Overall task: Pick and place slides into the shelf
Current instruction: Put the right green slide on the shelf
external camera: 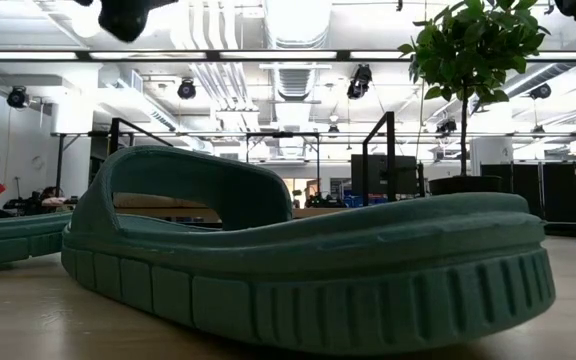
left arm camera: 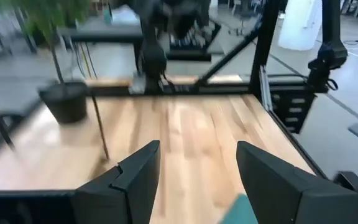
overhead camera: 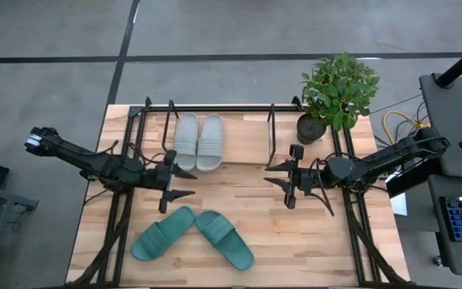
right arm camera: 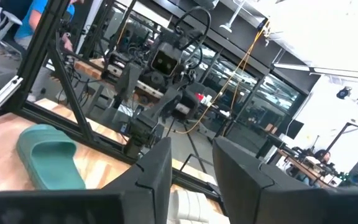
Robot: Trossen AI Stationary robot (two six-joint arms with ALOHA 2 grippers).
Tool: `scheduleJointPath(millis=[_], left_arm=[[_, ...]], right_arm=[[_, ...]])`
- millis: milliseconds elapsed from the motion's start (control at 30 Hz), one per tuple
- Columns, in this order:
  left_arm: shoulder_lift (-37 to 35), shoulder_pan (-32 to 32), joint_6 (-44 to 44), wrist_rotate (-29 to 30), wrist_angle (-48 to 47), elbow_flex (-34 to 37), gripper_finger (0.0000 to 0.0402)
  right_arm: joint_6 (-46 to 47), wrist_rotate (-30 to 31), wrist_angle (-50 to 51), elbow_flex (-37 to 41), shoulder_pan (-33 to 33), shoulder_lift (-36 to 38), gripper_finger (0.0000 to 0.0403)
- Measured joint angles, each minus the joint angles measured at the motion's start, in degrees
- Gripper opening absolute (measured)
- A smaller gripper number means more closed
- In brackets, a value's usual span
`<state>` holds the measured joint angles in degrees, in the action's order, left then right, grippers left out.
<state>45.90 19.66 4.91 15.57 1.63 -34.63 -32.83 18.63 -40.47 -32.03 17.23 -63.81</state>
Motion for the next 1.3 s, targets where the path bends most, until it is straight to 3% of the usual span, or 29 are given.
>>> scheduleJointPath(millis=[233,400,833,967,1300], left_arm=[[3.03,-0.03,10.03,-0.66,-4.15,0.11,0.0197],[5.66,-0.04,12.21,-1.31,-3.98,0.11,0.0197],[12.24,-0.04,42.15,-19.52,-5.29,0.34,0.0197],[12.42,-0.02,49.33,-21.11,-5.36,0.35,0.0197],[12.3,0.02,56.32,-23.05,-8.11,0.39,0.0197]], right_arm=[[-0.1,0.0,-0.02,0.0,-0.02,0.0,0.01],[-0.05,0.0,-0.02,0.01,-0.01,0.0,0.0095],[0.8,0.0,-0.02,0.0,0.0,0.0,0.0092],[0.67,0.0,-0.02,0.01,-0.01,0.0,0.0087],[1.1,0.0,-0.02,0.02,0.0,0.0,0.0088]])
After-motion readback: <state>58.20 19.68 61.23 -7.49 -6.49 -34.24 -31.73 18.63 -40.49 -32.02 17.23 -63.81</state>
